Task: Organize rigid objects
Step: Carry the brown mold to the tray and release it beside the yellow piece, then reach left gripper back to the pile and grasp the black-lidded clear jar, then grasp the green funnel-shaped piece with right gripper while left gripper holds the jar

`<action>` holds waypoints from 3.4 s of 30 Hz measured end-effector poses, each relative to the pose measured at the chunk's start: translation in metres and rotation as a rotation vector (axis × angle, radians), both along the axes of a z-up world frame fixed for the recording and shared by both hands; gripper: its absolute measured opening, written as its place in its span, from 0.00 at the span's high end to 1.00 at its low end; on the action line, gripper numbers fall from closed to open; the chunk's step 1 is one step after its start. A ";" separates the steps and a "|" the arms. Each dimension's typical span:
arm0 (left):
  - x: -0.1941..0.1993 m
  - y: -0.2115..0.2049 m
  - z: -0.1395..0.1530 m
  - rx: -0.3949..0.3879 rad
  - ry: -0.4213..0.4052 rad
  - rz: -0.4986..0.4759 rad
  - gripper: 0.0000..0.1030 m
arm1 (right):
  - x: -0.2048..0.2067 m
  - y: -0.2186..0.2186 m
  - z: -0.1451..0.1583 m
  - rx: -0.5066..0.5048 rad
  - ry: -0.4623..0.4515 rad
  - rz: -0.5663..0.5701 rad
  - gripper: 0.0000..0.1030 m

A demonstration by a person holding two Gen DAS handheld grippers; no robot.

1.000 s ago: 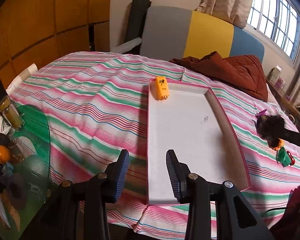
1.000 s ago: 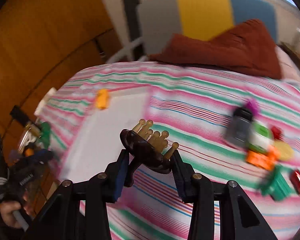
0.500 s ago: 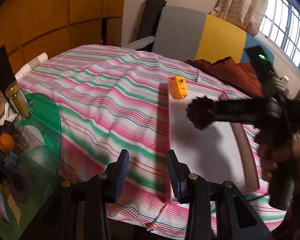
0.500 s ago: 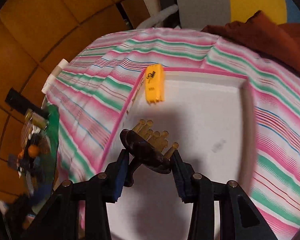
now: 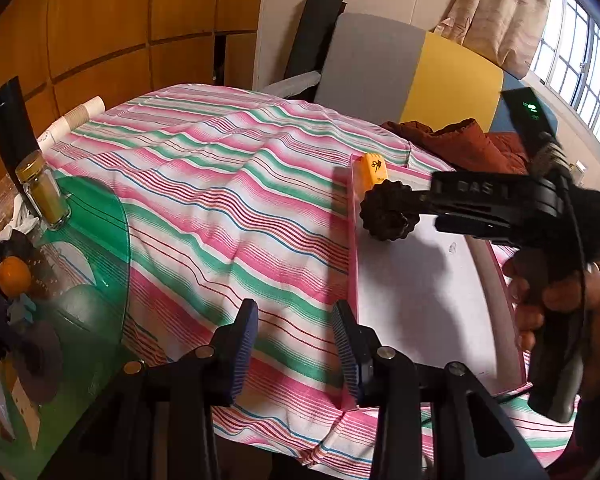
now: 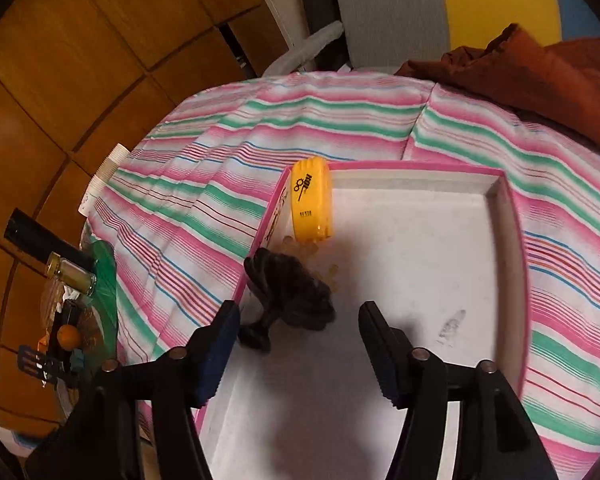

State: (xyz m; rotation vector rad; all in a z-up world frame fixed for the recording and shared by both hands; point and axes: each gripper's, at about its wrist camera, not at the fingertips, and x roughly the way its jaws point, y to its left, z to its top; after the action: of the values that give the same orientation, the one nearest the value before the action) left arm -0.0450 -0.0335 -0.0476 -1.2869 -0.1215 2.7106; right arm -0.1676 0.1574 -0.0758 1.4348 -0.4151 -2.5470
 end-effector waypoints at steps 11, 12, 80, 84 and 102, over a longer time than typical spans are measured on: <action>0.009 0.016 0.012 -0.026 0.034 -0.042 0.63 | 0.063 0.024 0.028 0.158 0.155 -0.016 0.29; 0.010 0.018 0.013 -0.029 0.036 -0.046 0.63 | 0.070 0.027 0.030 0.174 0.168 -0.020 0.28; -0.076 0.425 -0.034 0.091 -0.273 -0.672 0.50 | 0.261 0.388 0.037 0.025 0.170 -0.905 0.11; -0.086 0.431 -0.056 0.079 -0.311 -0.653 0.52 | 0.259 0.388 0.036 0.026 0.168 -0.898 0.11; -0.018 0.350 -0.053 0.016 -0.157 -0.631 0.58 | 0.227 0.366 0.018 -0.112 0.081 -0.621 0.17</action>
State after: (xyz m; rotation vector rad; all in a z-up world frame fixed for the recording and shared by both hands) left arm -0.0631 0.3161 -0.1001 -1.2632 0.2122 2.0739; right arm 0.0594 0.5233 -0.0574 1.3043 -1.1206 -2.9607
